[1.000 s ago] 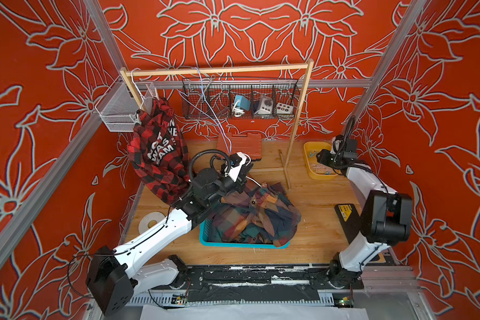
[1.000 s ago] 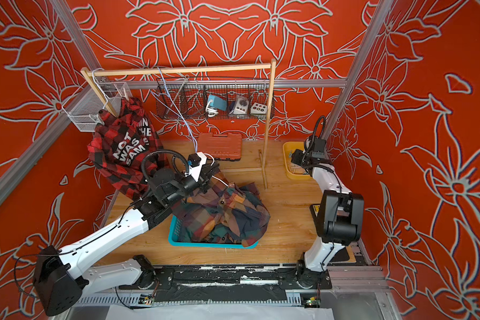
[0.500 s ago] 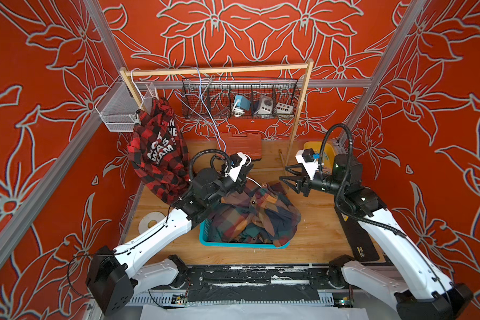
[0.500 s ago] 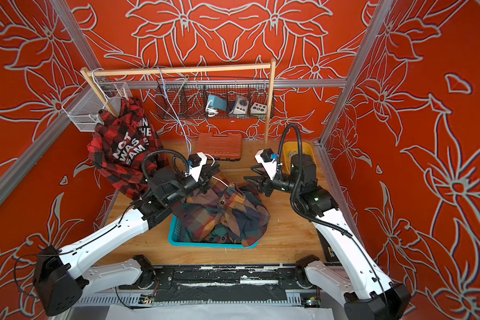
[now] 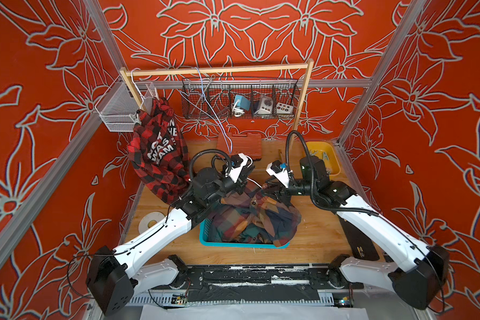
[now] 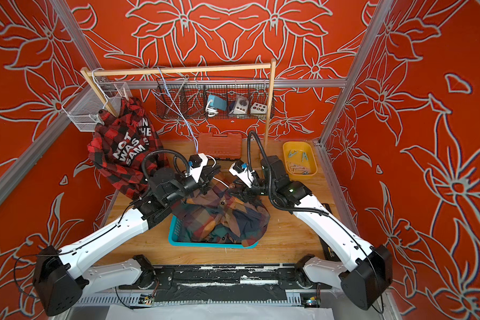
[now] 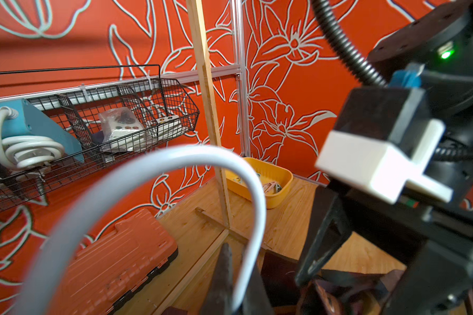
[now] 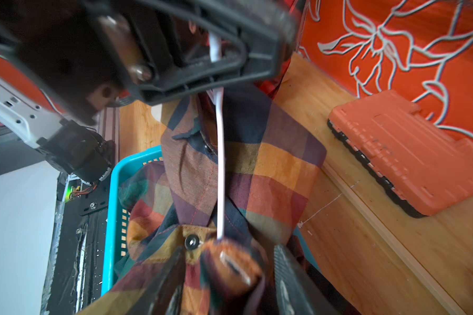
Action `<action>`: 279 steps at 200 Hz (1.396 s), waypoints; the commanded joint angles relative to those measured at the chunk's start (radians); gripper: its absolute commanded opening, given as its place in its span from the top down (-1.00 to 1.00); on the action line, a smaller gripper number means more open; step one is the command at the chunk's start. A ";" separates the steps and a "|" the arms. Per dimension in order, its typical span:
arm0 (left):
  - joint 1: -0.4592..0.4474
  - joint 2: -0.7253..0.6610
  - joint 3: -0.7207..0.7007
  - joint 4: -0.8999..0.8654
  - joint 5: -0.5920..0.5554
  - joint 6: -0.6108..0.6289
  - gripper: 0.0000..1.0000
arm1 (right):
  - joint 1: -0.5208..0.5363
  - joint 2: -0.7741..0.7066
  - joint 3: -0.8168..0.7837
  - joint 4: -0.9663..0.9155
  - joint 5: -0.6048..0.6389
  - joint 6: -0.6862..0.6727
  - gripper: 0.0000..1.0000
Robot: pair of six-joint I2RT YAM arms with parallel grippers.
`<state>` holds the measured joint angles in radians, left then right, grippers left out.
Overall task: Remove the clothespins securing long-sleeve shirts to the hanger
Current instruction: Remove the clamp from the hanger.
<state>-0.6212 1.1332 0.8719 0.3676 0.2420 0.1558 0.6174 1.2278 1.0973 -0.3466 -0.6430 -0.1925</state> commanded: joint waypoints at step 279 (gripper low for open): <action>0.163 -0.075 0.372 -0.702 0.121 0.528 -0.51 | -0.087 -0.149 -0.074 0.008 -0.027 -0.076 1.00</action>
<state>-0.4793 1.0386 1.2156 -0.2333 0.3416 0.6025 0.5362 1.0908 1.0344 -0.3405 -0.6342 -0.2279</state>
